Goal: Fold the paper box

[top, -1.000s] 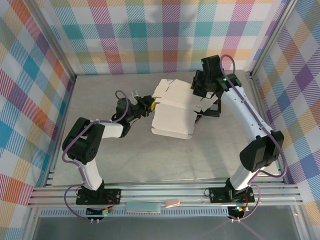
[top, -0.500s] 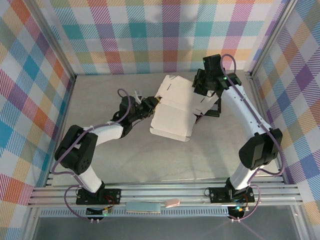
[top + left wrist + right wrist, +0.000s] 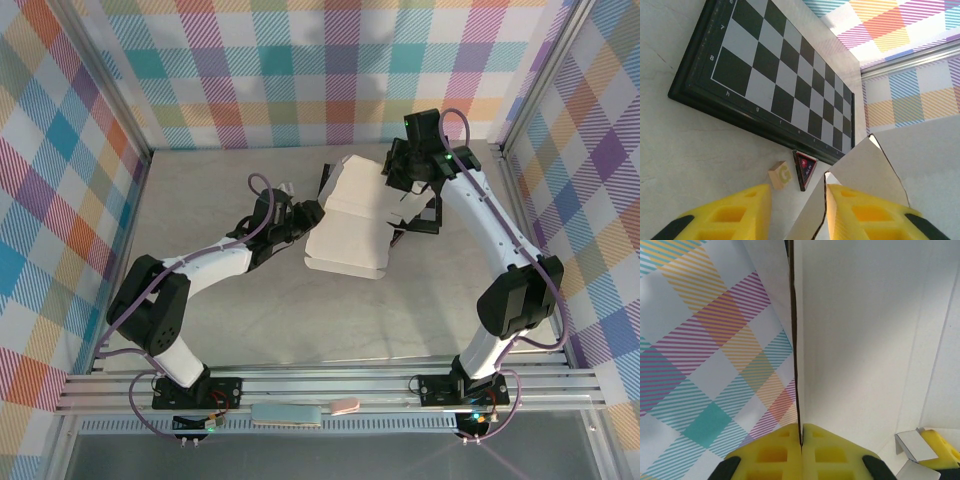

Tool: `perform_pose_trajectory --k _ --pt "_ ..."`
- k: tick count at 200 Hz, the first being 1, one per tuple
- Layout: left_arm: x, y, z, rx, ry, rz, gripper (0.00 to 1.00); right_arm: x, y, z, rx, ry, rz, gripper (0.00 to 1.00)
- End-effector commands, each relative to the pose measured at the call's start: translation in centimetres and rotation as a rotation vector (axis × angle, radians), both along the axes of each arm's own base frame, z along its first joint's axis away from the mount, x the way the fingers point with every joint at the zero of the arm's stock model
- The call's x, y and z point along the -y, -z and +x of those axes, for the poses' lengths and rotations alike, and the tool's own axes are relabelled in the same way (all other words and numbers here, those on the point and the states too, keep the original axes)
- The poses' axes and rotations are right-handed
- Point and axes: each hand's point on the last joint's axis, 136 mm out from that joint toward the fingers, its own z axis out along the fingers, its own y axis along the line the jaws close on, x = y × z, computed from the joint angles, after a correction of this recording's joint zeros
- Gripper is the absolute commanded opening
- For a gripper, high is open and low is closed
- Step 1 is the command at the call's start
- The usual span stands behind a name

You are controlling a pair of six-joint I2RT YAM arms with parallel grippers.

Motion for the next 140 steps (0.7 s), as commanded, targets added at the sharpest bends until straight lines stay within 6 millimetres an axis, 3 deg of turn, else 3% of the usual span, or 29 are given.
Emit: perform_pose_trajectory --k 1,39,91,108,140 --pt "0.1 -1.8 -0.2 0.051 0.002 0.003 0.34 -0.6 1.2 -0.7 -0.077 0.066 0.083 0.0" --pt "-2.0 -2.7 -3.0 0.013 0.044 0.048 0.38 0.1 2.3 -1.0 -0.062 0.026 0.003 0.0" --pt "-5.9 -2.2 -9.6 -0.016 0.142 0.125 0.38 -1.9 5.3 -2.2 -0.068 -0.048 -0.053 0.0" --pt "-7.8 -2.1 -9.5 -0.019 0.11 0.128 0.35 -2.4 5.6 -2.1 -0.029 -0.078 -0.082 0.0" --pt "-8.9 -2.2 -6.1 0.017 0.101 0.146 0.3 -3.2 6.6 -2.8 0.027 -0.149 -0.133 0.0"
